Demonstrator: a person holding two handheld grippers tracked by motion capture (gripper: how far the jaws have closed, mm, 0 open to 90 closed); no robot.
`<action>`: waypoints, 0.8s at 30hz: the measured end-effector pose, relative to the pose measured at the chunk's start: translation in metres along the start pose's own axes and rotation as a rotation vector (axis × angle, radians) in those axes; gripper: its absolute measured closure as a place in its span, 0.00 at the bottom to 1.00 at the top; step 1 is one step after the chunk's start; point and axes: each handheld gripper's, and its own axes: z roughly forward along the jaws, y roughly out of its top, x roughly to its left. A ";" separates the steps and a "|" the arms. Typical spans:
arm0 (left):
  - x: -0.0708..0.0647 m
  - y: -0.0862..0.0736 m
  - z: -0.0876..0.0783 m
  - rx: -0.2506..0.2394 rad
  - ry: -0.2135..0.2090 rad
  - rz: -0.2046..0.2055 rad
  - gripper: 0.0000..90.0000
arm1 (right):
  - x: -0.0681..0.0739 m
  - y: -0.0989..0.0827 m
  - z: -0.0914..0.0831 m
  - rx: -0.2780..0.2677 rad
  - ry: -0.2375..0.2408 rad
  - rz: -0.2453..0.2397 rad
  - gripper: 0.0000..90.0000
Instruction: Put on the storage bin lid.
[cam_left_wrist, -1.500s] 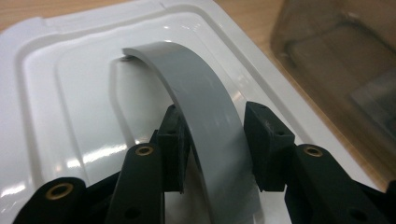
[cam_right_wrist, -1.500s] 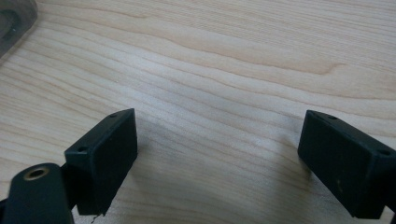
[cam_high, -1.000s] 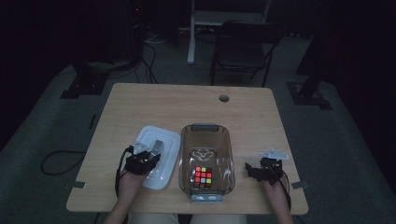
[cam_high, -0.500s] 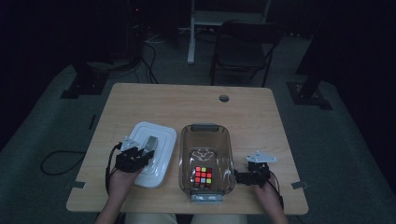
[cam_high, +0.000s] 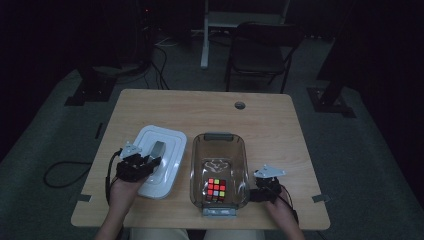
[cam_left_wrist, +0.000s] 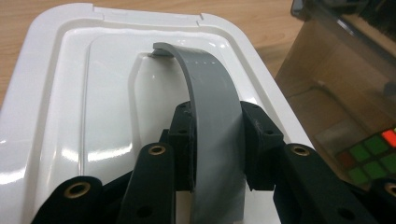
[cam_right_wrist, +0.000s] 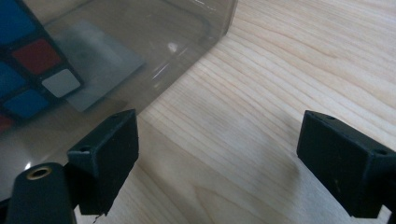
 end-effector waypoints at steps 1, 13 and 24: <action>0.001 0.001 -0.002 -0.004 0.000 -0.001 0.77 | 0.002 0.001 0.001 0.001 -0.007 -0.006 0.14; 0.007 0.026 -0.040 -0.094 -0.039 -0.005 0.77 | 0.023 0.012 0.014 -0.004 0.057 -0.029 0.14; -0.011 0.045 -0.058 -0.119 -0.109 0.060 0.77 | 0.050 0.031 0.032 -0.008 0.103 -0.075 0.14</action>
